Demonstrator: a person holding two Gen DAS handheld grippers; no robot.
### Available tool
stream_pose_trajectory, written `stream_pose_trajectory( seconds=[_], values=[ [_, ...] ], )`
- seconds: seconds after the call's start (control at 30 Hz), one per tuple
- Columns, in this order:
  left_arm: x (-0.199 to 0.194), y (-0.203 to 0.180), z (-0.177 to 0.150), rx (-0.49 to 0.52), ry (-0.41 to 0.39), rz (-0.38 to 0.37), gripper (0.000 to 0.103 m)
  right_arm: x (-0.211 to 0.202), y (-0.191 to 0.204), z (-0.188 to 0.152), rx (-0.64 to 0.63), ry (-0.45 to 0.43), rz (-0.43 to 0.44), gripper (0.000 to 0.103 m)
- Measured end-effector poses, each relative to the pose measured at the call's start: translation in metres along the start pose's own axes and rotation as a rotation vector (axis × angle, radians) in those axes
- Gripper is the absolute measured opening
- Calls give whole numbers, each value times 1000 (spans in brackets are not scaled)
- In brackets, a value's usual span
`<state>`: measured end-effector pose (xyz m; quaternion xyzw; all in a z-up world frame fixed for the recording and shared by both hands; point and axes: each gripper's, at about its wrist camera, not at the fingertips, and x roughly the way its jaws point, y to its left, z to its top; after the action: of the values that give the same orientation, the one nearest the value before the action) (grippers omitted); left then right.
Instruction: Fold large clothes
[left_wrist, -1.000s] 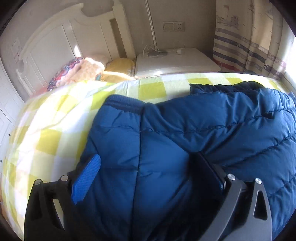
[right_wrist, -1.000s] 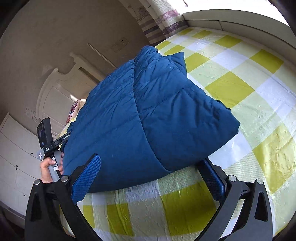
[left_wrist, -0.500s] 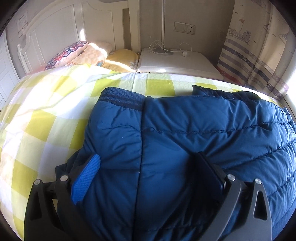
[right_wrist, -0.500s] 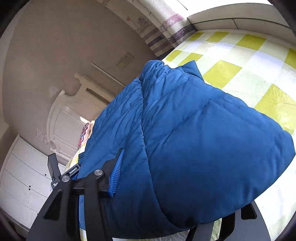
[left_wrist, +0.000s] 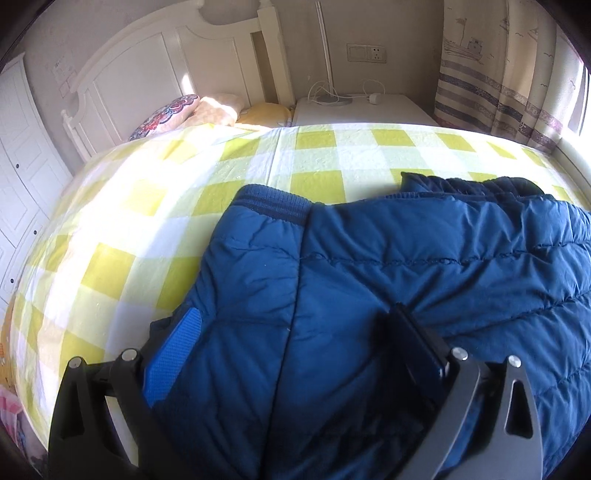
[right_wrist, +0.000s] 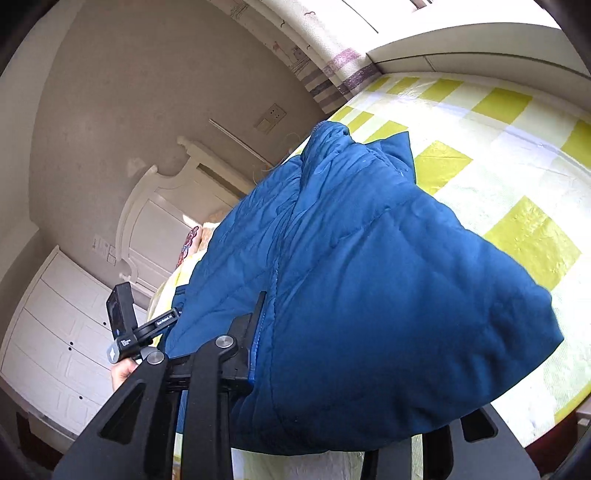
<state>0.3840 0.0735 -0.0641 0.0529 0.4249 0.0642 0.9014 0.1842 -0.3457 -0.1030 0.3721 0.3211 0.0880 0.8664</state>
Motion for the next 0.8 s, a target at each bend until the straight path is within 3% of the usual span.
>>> stream_pose_trajectory(
  seconds=[0.07, 0.1, 0.2, 0.27, 0.3, 0.33, 0.43, 0.5, 0.57, 0.7, 0.8],
  values=[
    [-23, -16, 13, -31, -57, -106, 100, -1, 6, -2, -28, -9, -18, 34],
    [-28, -32, 23, -3, -64, -123, 100, -2, 7, -2, -31, -16, -18, 34],
    [-13, -96, 52, 139, -54, -74, 100, -3, 15, -1, -52, -28, -31, 34],
    [28, -133, 56, 245, 42, 16, 101, -7, 17, -2, -56, -31, -35, 34],
    [40, -139, 55, 253, 75, 20, 101, -10, 17, -3, -54, -32, -36, 34],
    [38, -136, 56, 229, 53, 11, 101, -11, 19, -3, -55, -36, -38, 34],
    [20, -114, 47, 137, 72, -66, 100, -15, 24, -6, -79, -41, -57, 34],
    [-17, -94, 29, 107, 17, -133, 100, -14, 23, -6, -75, -38, -61, 34],
    [-58, -78, -2, 123, -66, -154, 100, -13, 26, -6, -84, -40, -71, 34],
    [-94, -79, -87, 202, -57, -248, 101, -13, 38, -3, -128, -76, -106, 34],
    [-108, -85, -144, 264, -202, -160, 101, -13, 54, -4, -160, -105, -149, 34]
  ],
)
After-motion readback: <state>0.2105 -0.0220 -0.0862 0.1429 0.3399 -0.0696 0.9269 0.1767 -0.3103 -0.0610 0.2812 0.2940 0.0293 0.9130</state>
